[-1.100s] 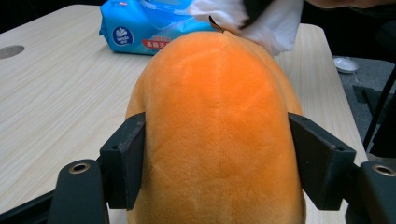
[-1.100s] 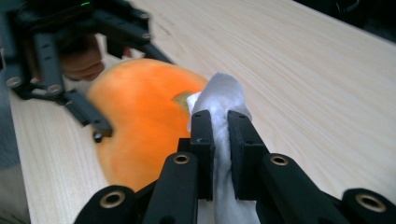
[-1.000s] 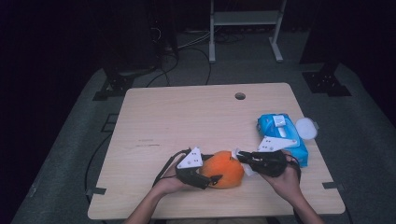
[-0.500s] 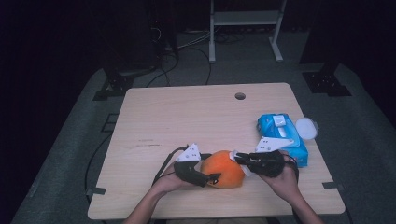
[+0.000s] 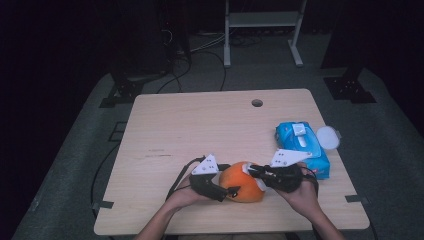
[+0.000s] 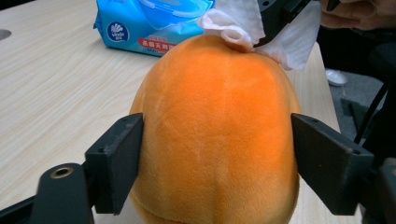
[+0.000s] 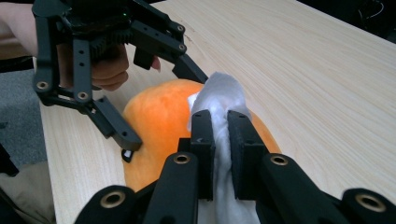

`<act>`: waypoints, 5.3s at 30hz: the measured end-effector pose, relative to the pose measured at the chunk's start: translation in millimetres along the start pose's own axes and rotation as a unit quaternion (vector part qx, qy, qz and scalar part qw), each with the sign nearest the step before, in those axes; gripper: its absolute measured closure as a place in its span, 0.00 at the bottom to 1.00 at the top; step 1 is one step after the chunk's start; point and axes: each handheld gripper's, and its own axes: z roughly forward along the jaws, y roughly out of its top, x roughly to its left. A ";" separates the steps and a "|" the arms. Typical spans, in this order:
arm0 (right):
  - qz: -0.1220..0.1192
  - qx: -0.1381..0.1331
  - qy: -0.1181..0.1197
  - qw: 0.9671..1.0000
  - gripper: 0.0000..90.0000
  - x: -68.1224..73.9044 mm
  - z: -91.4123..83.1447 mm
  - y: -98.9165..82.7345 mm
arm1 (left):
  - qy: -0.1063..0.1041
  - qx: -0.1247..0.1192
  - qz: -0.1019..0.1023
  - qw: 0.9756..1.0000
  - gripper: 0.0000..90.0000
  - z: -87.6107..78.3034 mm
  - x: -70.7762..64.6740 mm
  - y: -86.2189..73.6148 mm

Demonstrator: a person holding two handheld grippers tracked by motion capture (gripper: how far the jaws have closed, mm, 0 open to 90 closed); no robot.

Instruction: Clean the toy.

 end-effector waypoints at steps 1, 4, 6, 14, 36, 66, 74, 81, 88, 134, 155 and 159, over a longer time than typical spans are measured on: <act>0.000 0.000 0.000 1.000 0.90 0.0 0.0 0.0 | 0.000 0.000 0.000 1.000 0.28 0.0 0.0 0.0; -0.015 0.001 0.003 1.000 0.90 10.0 3.3 5.2 | 0.015 0.008 0.034 0.999 0.32 2.0 -8.2 5.5; -0.028 -0.001 0.018 0.999 0.90 20.4 7.4 9.6 | 0.019 0.016 0.063 0.998 0.32 3.5 -15.6 8.7; -0.026 0.003 0.019 0.999 0.90 16.8 4.5 6.1 | 0.010 -0.002 0.062 0.998 0.23 3.6 -16.0 5.3; -0.038 0.007 -0.009 0.999 0.90 15.0 -1.4 7.0 | 0.002 0.010 0.016 1.000 0.36 5.8 -9.7 -1.2; -0.016 0.007 0.035 0.999 0.90 18.8 9.3 0.1 | 0.015 0.009 -0.011 1.000 0.33 9.1 -5.5 -3.0; 0.021 -0.005 -0.016 1.000 0.90 -15.4 -15.2 -7.4 | 0.011 0.005 -0.023 1.000 0.36 8.3 -1.2 -6.4; 0.045 0.008 -0.017 0.999 0.90 -26.5 -15.5 -19.5 | -0.009 0.014 -0.024 1.000 0.27 7.9 -0.7 -4.3; 0.016 0.011 0.027 0.999 0.89 -7.3 -7.6 -12.4 | -0.020 0.029 -0.034 0.999 0.15 8.6 -1.1 2.9; 0.052 -0.030 0.058 0.997 0.89 -7.1 -5.1 -9.4 | 0.008 -0.002 0.029 1.000 0.31 5.1 -10.2 1.2; 0.061 -0.016 0.050 0.997 0.89 -16.4 -14.4 -13.9 | 0.037 -0.003 -0.031 0.999 0.29 4.0 -0.3 1.4; 0.066 -0.007 0.040 0.997 0.89 -23.9 -16.7 -19.3 | 0.045 -0.007 -0.052 0.998 0.29 2.3 4.5 -0.8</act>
